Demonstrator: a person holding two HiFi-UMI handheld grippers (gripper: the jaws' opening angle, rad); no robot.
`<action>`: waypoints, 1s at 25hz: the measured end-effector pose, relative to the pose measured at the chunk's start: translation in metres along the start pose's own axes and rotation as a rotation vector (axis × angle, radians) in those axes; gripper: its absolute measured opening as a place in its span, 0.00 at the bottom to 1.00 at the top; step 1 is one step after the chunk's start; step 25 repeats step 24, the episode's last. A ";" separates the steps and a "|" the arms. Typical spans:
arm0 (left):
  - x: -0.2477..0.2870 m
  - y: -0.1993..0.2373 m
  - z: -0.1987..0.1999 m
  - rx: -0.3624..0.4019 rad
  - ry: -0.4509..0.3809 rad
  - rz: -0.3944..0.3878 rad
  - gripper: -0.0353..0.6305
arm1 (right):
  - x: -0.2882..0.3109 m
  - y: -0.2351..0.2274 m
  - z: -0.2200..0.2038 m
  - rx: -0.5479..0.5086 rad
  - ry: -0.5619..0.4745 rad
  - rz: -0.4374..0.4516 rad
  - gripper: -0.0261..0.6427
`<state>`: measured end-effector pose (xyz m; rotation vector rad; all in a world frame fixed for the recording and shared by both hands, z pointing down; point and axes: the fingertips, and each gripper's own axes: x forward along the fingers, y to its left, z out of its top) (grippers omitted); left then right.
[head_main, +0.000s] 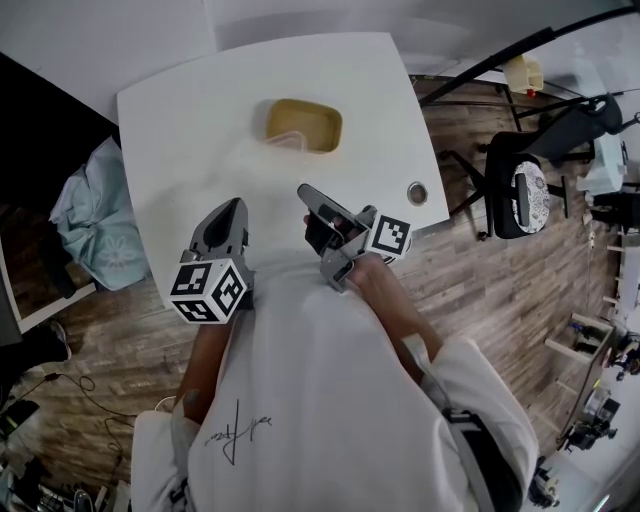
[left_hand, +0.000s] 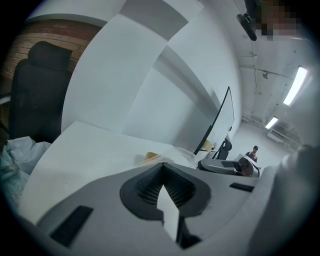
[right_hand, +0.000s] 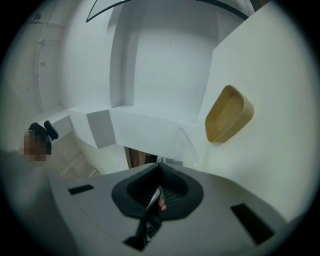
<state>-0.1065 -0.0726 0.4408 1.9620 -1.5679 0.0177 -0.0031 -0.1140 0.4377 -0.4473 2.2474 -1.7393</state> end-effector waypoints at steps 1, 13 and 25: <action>0.000 0.001 0.001 -0.003 -0.001 0.001 0.06 | 0.000 0.001 0.000 -0.005 0.004 -0.002 0.06; -0.004 0.008 0.001 -0.007 0.001 0.006 0.06 | 0.011 0.011 0.001 -0.022 0.060 0.026 0.06; -0.005 0.010 0.000 -0.016 -0.006 0.007 0.06 | 0.018 0.017 0.000 -0.033 0.105 0.033 0.06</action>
